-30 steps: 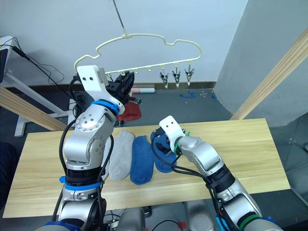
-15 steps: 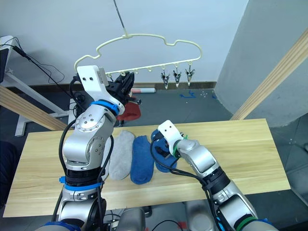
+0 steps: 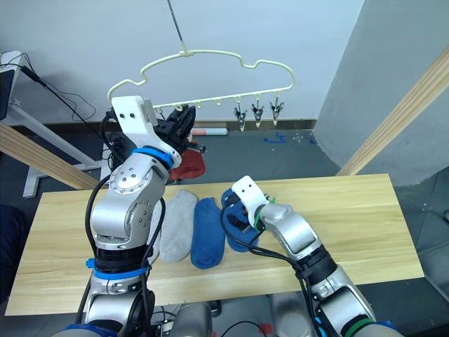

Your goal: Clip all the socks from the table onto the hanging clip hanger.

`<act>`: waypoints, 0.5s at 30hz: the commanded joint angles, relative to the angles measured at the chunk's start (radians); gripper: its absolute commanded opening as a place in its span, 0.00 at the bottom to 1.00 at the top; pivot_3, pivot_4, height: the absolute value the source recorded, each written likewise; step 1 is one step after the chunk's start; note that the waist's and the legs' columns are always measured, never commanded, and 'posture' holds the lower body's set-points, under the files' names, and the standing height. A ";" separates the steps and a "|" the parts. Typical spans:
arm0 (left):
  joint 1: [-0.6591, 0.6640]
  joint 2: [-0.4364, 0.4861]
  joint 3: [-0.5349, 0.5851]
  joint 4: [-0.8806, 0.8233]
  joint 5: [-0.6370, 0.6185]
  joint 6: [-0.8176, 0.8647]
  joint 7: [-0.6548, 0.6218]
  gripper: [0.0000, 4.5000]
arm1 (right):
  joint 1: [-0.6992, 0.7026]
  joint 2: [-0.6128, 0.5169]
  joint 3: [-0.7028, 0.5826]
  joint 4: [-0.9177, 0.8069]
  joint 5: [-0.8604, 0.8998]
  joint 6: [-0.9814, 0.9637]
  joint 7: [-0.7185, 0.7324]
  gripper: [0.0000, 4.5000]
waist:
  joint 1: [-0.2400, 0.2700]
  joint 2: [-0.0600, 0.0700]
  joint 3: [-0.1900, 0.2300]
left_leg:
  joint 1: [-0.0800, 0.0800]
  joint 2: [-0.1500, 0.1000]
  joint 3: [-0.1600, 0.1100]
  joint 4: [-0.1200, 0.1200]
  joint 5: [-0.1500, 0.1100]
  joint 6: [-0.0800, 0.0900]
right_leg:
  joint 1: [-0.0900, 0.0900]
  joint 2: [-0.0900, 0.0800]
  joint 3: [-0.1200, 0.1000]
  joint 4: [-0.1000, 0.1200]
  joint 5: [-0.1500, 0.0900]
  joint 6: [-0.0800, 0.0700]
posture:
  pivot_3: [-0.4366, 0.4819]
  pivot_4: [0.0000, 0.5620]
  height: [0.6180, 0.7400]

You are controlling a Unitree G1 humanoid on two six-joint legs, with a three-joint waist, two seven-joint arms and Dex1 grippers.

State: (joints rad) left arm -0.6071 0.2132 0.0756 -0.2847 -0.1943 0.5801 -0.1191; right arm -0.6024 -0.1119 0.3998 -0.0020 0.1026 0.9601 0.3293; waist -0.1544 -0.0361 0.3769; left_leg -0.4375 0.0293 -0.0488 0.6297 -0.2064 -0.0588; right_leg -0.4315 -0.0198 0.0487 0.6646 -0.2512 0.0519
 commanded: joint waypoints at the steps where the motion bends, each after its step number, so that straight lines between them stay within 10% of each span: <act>1: 0.011 -0.001 -0.003 -0.044 0.006 -0.011 0.003 0.04 | -0.016 -0.001 -0.019 -0.072 0.016 0.025 0.028 1.00 | 0.001 0.000 0.000 | 0.000 0.000 0.000 0.000 0.000 0.000 | 0.000 0.000 0.000 0.000 0.000 0.000 | 0.19 0.71 1.00; 15: 0.011 0.000 -0.005 -0.049 0.009 -0.007 0.004 0.04 | -0.029 0.017 -0.028 0.158 -0.039 -0.149 0.031 1.00 | 0.001 0.000 0.000 | 0.000 0.000 0.000 0.000 0.000 0.000 | 0.000 0.000 0.000 0.000 0.000 0.000 | 0.20 0.71 1.00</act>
State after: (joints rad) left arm -0.6019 0.2110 0.0739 -0.2875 -0.1928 0.5774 -0.1193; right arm -0.6219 -0.1053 0.3787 0.1454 0.0690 0.8368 0.3551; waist -0.1534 -0.0362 0.3768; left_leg -0.4374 0.0292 -0.0486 0.6297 -0.2064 -0.0588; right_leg -0.4315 -0.0198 0.0487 0.6646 -0.2511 0.0518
